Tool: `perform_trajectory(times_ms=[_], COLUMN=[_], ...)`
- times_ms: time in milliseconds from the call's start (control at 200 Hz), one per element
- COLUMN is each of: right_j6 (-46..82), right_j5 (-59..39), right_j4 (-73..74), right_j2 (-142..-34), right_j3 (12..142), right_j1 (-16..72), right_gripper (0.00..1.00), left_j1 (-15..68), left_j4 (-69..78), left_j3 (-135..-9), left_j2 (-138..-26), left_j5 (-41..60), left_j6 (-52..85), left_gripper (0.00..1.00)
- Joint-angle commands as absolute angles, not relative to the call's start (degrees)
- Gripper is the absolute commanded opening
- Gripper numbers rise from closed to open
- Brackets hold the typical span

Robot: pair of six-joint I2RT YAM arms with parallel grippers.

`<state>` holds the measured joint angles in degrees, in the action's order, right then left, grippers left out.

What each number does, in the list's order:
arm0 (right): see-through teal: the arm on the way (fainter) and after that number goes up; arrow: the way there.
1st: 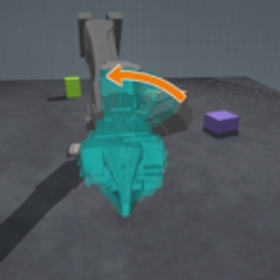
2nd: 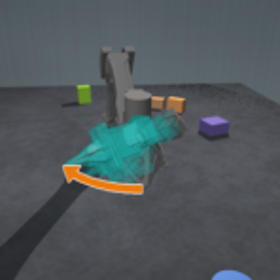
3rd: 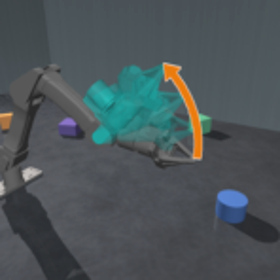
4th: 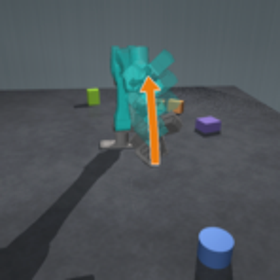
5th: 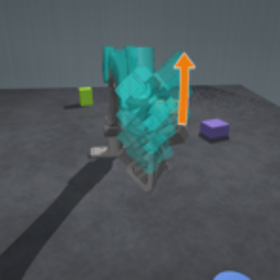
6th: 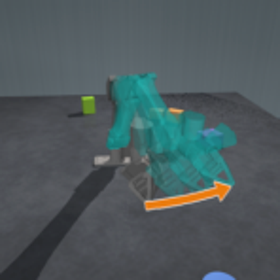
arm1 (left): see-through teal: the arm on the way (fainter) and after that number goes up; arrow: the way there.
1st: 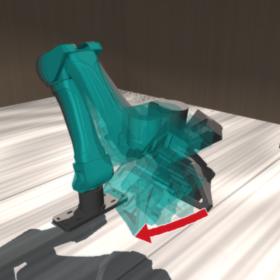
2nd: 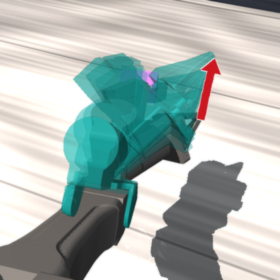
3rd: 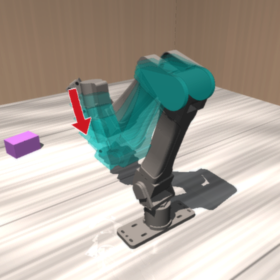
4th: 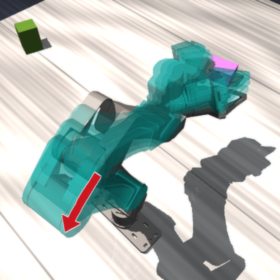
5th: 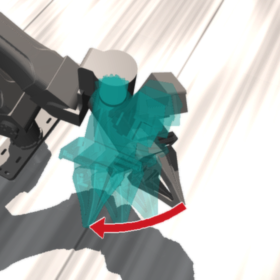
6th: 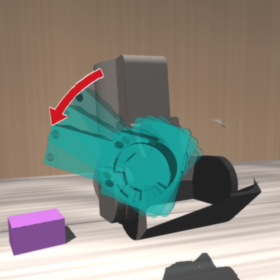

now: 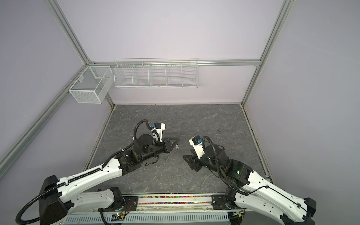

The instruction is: Unlock with the key

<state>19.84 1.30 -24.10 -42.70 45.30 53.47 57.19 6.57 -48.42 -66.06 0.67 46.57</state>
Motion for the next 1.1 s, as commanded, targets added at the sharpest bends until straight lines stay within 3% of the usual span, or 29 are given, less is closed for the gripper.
perform_trajectory(times_ms=[0, 295, 650, 1094], right_j6=[27.4, 42.0, 46.7, 47.2], right_j5=[-15.8, -33.7, -34.3, -31.4], right_j4=[-17.9, -0.4, 13.7, 22.2], right_j2=[-41.8, -43.3, -43.9, -47.4], right_j3=[43.8, 40.5, 38.0, 39.7], right_j1=[47.7, 34.9, 32.1, 31.8], right_gripper=[0.60, 0.60, 0.56, 0.47], left_j1=[57.2, 57.3, 57.3, 57.2], left_j4=[18.7, 33.2, 40.3, 43.3], left_j3=[-47.2, -47.9, -52.0, -51.0], left_j2=[-65.3, -69.4, -75.1, -73.3], left_j5=[-1.8, 1.0, 6.7, 7.5], left_j6=[40.6, 37.9, 44.4, 45.8], left_gripper=[0.00, 0.00, 0.00, 0.00])
